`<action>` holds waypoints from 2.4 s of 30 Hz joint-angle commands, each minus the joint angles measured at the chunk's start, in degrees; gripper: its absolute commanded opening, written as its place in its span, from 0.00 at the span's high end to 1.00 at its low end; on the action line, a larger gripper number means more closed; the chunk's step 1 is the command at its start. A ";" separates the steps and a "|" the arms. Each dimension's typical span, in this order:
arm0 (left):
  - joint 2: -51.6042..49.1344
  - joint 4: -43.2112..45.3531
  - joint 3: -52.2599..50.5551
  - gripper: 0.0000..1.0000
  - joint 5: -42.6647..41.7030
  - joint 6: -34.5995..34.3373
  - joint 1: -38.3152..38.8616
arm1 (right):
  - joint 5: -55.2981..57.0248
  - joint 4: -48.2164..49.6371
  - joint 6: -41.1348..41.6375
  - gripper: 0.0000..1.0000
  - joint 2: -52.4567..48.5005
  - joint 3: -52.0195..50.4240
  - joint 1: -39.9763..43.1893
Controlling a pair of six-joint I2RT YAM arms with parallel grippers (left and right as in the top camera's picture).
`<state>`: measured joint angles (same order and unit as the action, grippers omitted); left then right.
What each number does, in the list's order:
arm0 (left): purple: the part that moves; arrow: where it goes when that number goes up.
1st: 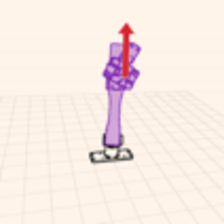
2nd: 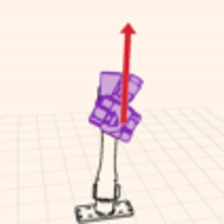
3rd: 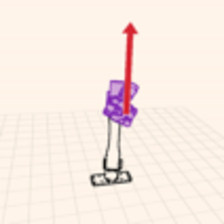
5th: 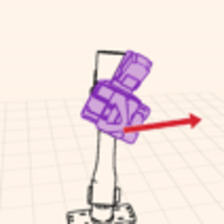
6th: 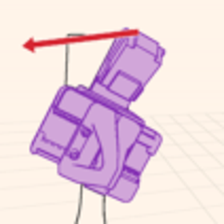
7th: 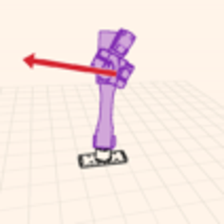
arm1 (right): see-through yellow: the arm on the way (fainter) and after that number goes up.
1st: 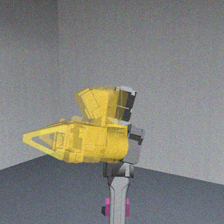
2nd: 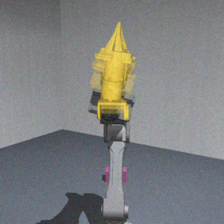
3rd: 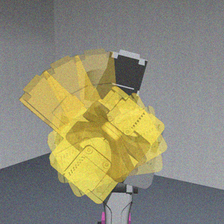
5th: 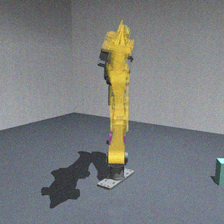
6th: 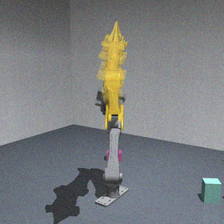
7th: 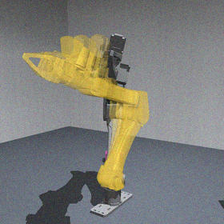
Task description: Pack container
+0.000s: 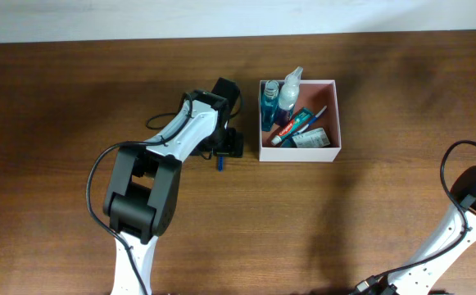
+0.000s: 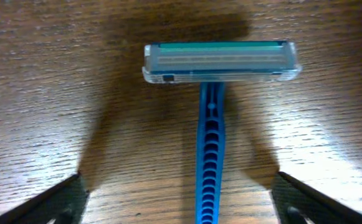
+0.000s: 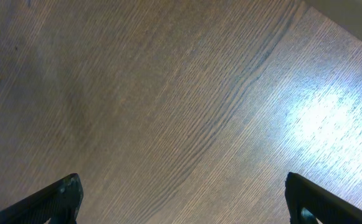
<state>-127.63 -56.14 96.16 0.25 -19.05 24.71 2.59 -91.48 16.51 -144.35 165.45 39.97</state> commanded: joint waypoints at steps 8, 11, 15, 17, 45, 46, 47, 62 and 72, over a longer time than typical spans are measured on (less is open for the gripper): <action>-2.49 -1.27 -0.35 0.64 -0.48 0.63 -0.13 | 0.90 0.00 0.50 0.01 0.37 0.46 -0.20; -2.49 -2.01 -0.33 0.76 -0.48 0.61 -0.11 | 0.90 0.00 0.50 0.01 0.37 0.46 -0.20; -2.49 -2.43 -0.33 0.82 -0.46 0.63 -0.11 | 0.90 0.02 0.50 0.01 0.37 0.46 -0.20; -2.49 -2.40 -0.33 0.82 -0.42 0.63 -0.11 | 0.90 0.02 0.50 0.01 0.37 0.46 -0.20; -2.49 -17.79 29.79 0.94 10.56 0.63 -2.56 | 0.90 0.02 0.50 0.01 0.37 0.46 -0.20; -2.49 -18.69 32.09 0.94 10.56 0.66 -3.06 | 0.90 0.02 0.50 0.01 0.37 0.46 -0.20; -2.49 -19.78 34.84 0.94 10.56 0.66 -3.58 | 0.90 0.02 0.50 0.01 0.37 0.46 -0.20; -2.49 -19.39 59.95 0.94 8.02 7.41 7.02 | 0.90 0.02 0.50 0.01 0.37 0.46 -0.20; -3.08 -15.85 59.69 0.94 6.64 11.39 16.22 | 0.90 0.02 0.50 0.01 0.37 0.46 -0.20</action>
<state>-130.21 -72.53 155.26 7.29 -11.42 40.14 2.59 -91.48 16.53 -144.35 165.45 39.97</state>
